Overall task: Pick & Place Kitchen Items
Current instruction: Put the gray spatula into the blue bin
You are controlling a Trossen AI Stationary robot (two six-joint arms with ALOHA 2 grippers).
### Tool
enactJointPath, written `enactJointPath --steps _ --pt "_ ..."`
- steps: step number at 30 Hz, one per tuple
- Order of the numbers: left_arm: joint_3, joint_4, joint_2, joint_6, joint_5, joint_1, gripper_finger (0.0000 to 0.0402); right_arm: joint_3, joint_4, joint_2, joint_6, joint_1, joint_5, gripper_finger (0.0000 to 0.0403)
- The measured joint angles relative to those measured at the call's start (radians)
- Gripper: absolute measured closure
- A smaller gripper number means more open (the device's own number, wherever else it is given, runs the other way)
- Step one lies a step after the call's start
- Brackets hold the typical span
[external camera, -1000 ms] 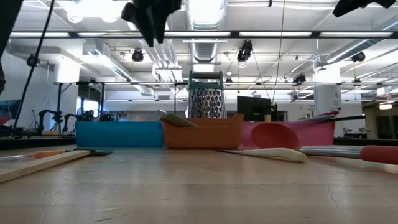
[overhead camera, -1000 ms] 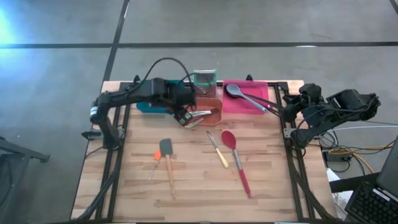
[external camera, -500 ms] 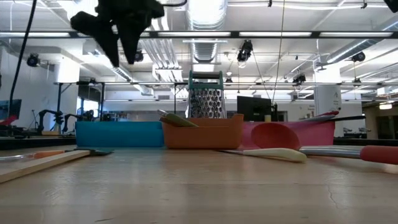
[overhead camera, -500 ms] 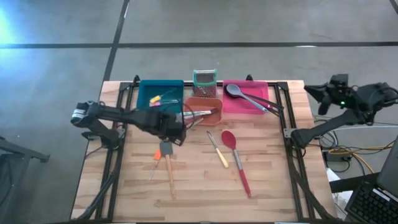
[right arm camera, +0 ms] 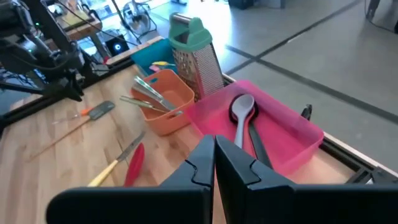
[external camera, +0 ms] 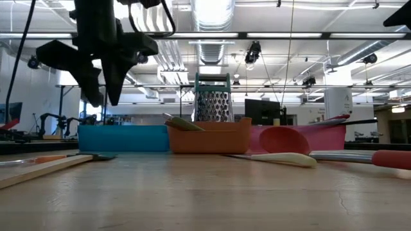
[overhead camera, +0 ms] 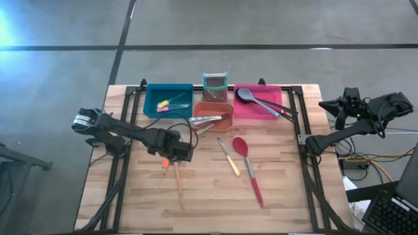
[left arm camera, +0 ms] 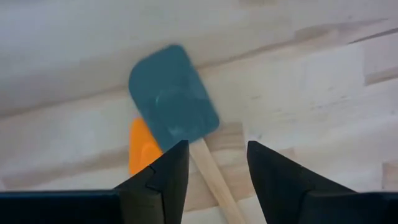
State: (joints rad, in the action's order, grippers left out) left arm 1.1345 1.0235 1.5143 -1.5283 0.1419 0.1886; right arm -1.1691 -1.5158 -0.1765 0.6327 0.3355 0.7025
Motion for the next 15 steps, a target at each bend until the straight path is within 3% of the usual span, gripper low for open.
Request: enactJointPath --steps 15 --pt "-0.194 -0.228 0.003 -0.241 -0.128 0.084 0.0239 0.041 0.002 0.038 0.002 0.000 0.002 0.0394"
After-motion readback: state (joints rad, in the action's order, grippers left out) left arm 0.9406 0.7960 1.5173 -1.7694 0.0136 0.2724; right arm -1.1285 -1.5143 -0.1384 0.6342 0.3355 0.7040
